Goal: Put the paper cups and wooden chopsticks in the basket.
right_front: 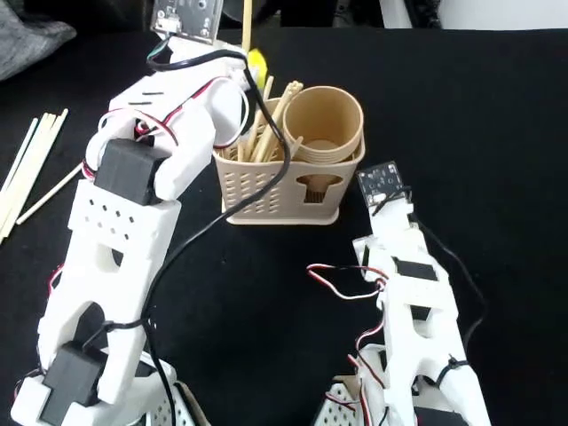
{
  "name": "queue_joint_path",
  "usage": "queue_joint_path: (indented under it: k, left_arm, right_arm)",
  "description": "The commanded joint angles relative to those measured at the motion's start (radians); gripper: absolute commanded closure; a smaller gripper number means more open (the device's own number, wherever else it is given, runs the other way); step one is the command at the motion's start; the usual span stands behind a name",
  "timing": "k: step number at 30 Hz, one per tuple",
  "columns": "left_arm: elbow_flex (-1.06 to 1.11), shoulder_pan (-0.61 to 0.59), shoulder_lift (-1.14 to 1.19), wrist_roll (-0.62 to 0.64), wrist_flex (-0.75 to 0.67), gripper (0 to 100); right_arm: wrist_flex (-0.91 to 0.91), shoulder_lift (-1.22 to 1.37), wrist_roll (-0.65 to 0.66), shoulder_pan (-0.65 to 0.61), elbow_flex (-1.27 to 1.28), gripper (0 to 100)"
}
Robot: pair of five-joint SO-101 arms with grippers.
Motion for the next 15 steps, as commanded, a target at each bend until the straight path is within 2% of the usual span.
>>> queue_joint_path:
  k: [1, 4, 9, 15]
  left_arm:
    - [-0.038, -0.01, -0.003, -0.003, 0.087, 86]
    - [-0.039, -0.01, -0.005, -0.008, 0.13, 76]
    - [-0.048, -0.061, -0.005, -0.009, 0.192, 76]
    - [-0.041, -0.22, -0.005, -0.014, 0.267, 76]
  right_arm:
    - [-0.009, -0.027, 0.009, 0.014, -0.005, 98.6]
    - [-0.009, -0.027, 0.009, 0.014, -0.005, 98.6]
    - [-0.009, -0.027, 0.009, 0.014, -0.005, 98.6]
    - [-0.009, -0.027, 0.009, 0.014, -0.005, 98.6]
